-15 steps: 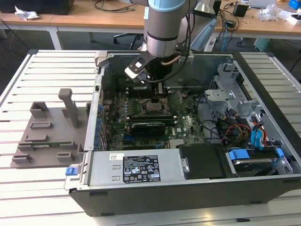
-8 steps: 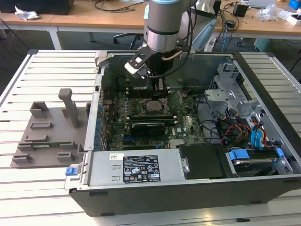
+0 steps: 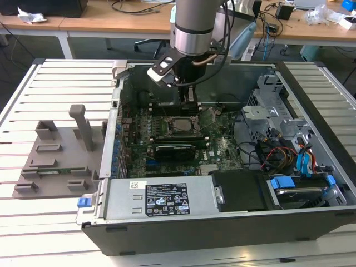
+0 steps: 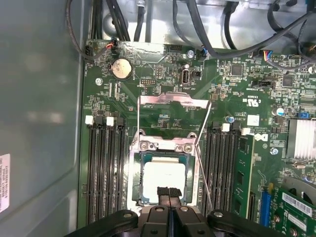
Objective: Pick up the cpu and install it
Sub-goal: 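Close the cpu cover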
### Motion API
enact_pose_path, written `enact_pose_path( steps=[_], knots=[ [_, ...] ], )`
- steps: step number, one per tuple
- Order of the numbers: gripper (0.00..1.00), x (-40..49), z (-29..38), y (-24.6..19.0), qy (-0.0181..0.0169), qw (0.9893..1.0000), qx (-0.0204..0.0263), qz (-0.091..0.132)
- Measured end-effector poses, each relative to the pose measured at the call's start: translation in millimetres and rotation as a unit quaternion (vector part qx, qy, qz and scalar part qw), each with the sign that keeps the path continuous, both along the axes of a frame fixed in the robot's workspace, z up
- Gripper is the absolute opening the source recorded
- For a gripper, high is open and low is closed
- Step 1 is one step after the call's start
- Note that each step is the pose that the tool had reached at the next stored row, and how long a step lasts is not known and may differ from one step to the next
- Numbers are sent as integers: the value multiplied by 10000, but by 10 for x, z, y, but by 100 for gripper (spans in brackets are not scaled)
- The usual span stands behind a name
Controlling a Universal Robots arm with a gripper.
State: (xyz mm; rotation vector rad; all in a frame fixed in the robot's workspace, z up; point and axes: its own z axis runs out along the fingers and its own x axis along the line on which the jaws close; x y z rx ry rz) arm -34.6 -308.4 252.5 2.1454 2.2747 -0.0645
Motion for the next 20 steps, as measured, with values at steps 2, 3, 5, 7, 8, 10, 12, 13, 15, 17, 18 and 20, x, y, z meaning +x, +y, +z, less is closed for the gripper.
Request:
enact_pose_path(
  steps=[2,3,5,7,8,10,12,13,15,17,18,20],
  knots=[
    [11,0,41,0,0,10000,-1,0],
    [11,0,55,0,0,10000,-2,0],
    [11,0,88,0,0,10000,-3,0],
    [11,0,111,0,0,10000,-4,0],
    [11,0,121,0,0,10000,-4,0],
    [11,0,146,0,0,10000,-6,0],
    [11,0,167,0,0,10000,-7,0],
    [11,0,177,0,0,10000,-8,0],
    [11,0,214,0,0,10000,-10,0],
    [11,0,235,0,0,10000,-11,0],
    [11,0,243,0,0,10000,-11,0],
    [11,0,270,0,0,10000,-12,0]
  ],
)
